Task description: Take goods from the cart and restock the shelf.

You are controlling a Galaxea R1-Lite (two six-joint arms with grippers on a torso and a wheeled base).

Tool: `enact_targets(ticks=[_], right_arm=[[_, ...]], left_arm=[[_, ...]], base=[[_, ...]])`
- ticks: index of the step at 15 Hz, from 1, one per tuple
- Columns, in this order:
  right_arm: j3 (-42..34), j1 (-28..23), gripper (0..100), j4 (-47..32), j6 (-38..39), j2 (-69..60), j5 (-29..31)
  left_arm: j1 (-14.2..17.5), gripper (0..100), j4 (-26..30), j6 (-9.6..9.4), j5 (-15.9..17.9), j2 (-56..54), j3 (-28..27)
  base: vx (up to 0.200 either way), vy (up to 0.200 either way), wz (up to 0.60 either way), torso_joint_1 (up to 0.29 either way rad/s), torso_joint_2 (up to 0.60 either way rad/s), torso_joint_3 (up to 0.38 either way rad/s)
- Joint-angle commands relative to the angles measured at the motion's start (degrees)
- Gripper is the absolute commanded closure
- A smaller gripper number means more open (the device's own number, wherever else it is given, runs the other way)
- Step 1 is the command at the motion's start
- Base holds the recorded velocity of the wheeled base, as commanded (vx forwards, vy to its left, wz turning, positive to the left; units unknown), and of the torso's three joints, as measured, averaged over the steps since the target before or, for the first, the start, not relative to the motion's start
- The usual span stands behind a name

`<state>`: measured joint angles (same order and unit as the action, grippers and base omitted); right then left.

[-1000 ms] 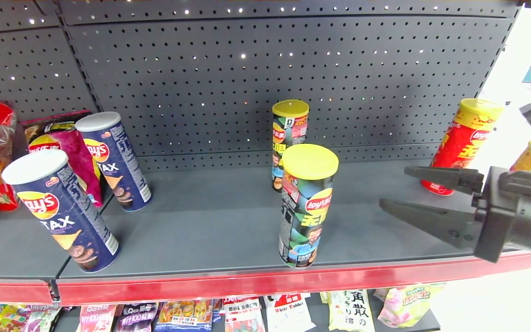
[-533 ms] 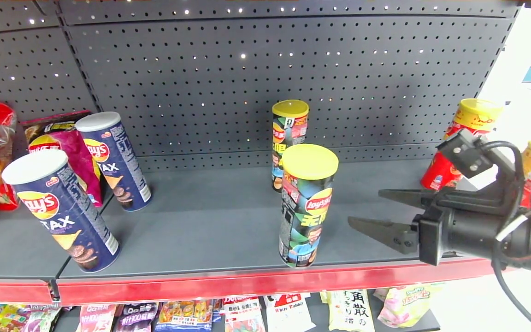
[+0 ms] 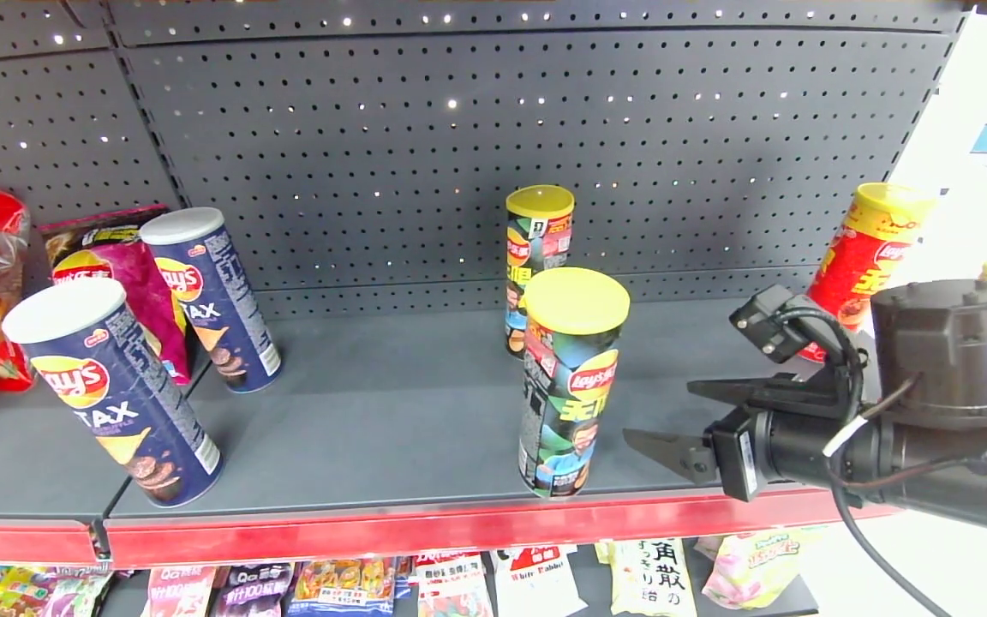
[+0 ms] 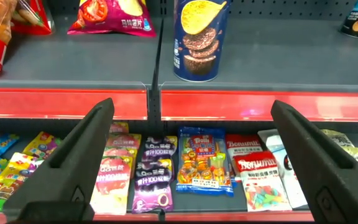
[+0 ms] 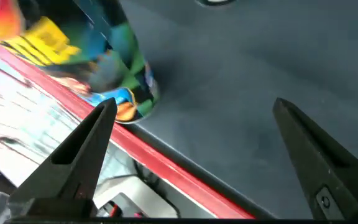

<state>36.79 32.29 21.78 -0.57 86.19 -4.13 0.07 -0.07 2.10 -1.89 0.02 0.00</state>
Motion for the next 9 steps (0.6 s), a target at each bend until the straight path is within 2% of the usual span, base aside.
enact_targets(ticks=[1,4,9], right_arm=[[0.03,-0.04,0,0.10,-0.22,2.49,1.23],[0.03,0.14,0,0.01,-0.48,4.16,5.10],[0.03,1.37,0,0.10,-0.57,6.27,5.19]], left_arm=[[0.01,0,-0.01,0.01,-0.04,-0.02,0.00],[0.01,0,-0.01,0.01,-0.04,-0.02,0.00],[0.01,0,-0.01,0.01,-0.04,-0.02,0.00]], base=[[0.000,0.000,0.00,0.000,0.00,0.000],[0.000,0.000,0.00,0.000,0.00,0.000],[0.000,0.000,0.00,0.000,0.00,0.000]])
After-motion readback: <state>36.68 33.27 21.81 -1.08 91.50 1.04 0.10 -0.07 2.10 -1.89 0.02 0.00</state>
